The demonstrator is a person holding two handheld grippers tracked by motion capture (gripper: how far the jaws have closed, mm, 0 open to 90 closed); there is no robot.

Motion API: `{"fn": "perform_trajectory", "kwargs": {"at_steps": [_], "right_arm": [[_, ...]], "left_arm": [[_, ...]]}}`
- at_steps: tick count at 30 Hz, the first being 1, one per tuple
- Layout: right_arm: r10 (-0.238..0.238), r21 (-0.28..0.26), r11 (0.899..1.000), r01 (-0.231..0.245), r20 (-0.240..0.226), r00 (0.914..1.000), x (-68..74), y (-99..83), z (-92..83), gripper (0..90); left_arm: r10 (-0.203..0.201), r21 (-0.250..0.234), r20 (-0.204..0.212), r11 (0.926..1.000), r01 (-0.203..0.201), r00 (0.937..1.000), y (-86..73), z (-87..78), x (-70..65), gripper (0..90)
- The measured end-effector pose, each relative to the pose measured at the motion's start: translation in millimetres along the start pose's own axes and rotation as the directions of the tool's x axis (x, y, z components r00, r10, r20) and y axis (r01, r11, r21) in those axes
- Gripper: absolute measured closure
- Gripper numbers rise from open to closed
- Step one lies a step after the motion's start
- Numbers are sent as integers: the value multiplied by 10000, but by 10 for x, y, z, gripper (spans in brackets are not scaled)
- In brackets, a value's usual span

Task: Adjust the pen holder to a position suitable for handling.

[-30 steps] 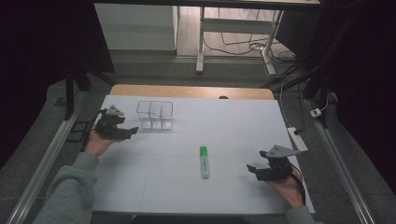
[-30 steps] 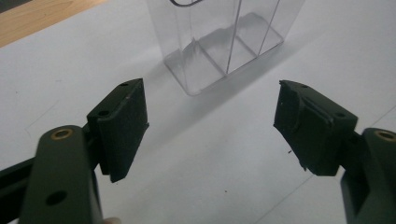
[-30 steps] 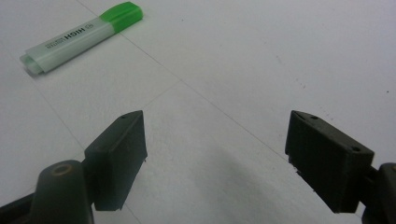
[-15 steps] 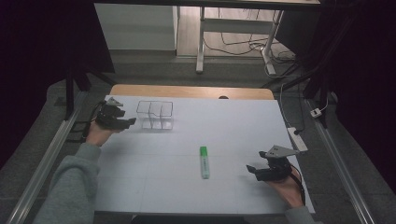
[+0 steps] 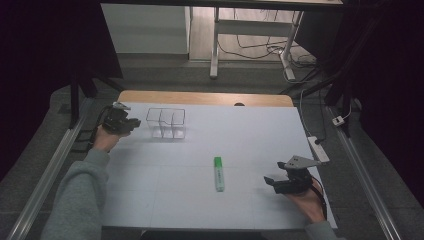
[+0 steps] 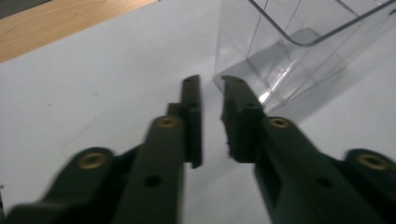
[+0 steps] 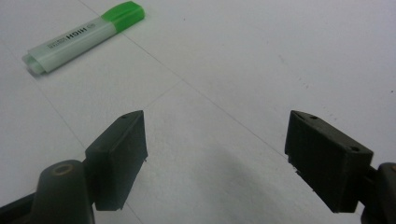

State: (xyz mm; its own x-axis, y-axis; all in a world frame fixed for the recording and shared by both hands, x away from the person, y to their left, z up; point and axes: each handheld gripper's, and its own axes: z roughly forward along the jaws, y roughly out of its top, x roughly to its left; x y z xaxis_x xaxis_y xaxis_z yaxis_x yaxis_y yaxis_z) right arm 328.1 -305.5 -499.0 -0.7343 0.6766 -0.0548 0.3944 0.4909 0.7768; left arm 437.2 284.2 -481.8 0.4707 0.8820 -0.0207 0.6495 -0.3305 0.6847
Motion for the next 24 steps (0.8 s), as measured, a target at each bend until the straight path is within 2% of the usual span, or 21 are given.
{"fn": "perform_trajectory", "kwargs": {"at_steps": [2, 5, 9, 15, 24], "right_arm": [[22, 8, 10000, -22, 25, 10000, -3, -2, -3, 204], [52, 80, 10000, -52, 16, 10000, -5, -11, 13, 204], [20, 148, 9999, -20, -19, 10000, 0, -16, 26, 204], [27, 126, 9999, -27, -49, 10000, 4, -7, 16, 205], [-7, 168, 9999, 9, -96, 10000, 4, -14, 32, 207]], "left_arm": [[44, 16, -10, 10000, -44, 10000, 13, 28, 7, 884], [45, 112, -95, 9999, -44, 9999, 39, 72, 27, 886], [-100, 48, 12, 9999, 100, 9999, 79, 113, 54, 887], [-72, -44, 174, 10000, 73, 9998, 122, 184, 17, 887], [-124, 102, 445, 9999, 120, 9989, 129, 370, 1, 886]]}}
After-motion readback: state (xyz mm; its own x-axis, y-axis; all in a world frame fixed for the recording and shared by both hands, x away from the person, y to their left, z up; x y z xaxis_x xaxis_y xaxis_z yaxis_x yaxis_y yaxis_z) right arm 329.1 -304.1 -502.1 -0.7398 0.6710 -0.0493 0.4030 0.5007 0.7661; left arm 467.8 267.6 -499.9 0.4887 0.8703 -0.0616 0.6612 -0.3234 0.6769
